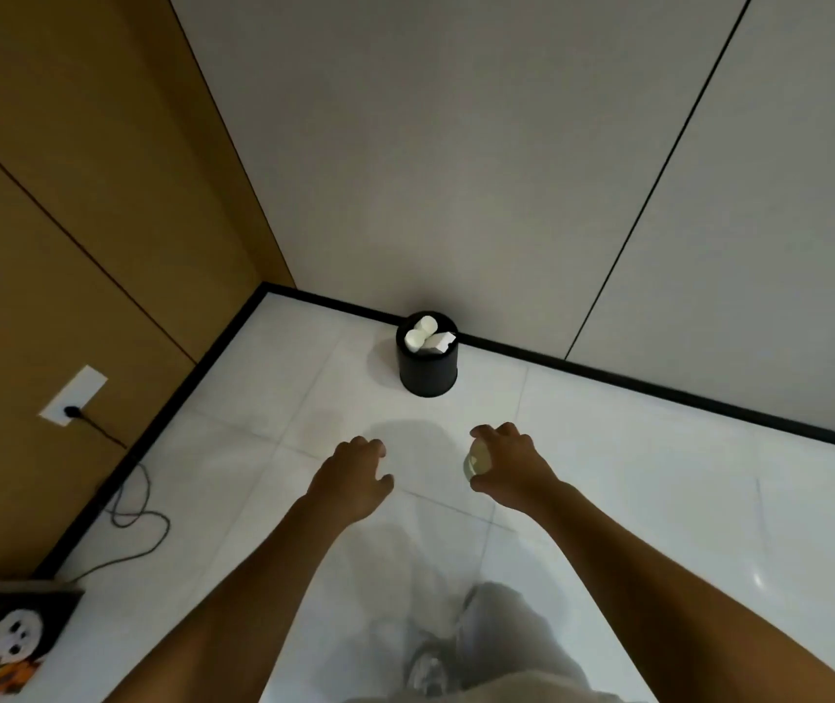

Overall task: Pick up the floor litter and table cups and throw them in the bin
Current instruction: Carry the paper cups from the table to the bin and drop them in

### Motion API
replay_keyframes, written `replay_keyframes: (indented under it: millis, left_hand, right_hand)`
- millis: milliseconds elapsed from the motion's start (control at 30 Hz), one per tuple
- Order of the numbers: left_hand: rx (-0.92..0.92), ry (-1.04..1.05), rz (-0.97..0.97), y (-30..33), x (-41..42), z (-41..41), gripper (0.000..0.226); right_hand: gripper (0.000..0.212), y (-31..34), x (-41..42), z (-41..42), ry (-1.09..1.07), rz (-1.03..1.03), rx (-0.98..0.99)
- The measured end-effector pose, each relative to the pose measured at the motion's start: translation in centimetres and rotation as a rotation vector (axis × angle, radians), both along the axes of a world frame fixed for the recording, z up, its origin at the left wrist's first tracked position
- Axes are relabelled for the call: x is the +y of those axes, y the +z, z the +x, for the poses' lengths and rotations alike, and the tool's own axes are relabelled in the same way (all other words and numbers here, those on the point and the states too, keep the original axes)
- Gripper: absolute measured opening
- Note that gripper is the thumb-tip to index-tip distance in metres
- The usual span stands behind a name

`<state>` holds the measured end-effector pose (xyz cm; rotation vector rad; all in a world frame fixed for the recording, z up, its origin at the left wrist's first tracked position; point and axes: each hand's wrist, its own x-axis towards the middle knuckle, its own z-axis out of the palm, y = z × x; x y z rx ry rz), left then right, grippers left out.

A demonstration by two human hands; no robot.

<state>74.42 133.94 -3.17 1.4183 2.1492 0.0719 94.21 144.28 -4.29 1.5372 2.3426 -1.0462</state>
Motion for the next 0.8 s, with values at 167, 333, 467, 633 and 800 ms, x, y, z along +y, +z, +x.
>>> replay_keyframes:
  millis: [167,333,467,633,800]
  left_hand:
    - [-0.036,0.019,-0.002,-1.7,11.7,-4.1,0.043]
    - [-0.067,0.06,-0.026,-3.2,22.6,-8.0,0.044]
    - [-0.094,0.079,-0.05,-3.9,28.5,-11.2,0.045]
    - [-0.106,0.088,-0.101,-5.6,34.4,-16.8,0.043]
    - [-0.114,0.02,-0.151,-8.1,40.1,-23.0,0.048]
  right_hand:
    - [0.071,-1.7,11.9,-4.3,0.029,0.014,-0.036]
    - [0.07,-3.0,24.5,-9.2,0.053,0.033,-0.037]
    - [0.069,-3.7,31.5,-13.0,0.057,0.021,-0.058]
    - [0.067,-5.9,37.7,-18.0,0.026,-0.012,-0.067]
    - [0.066,-8.7,42.7,-23.0,-0.083,-0.025,-0.05]
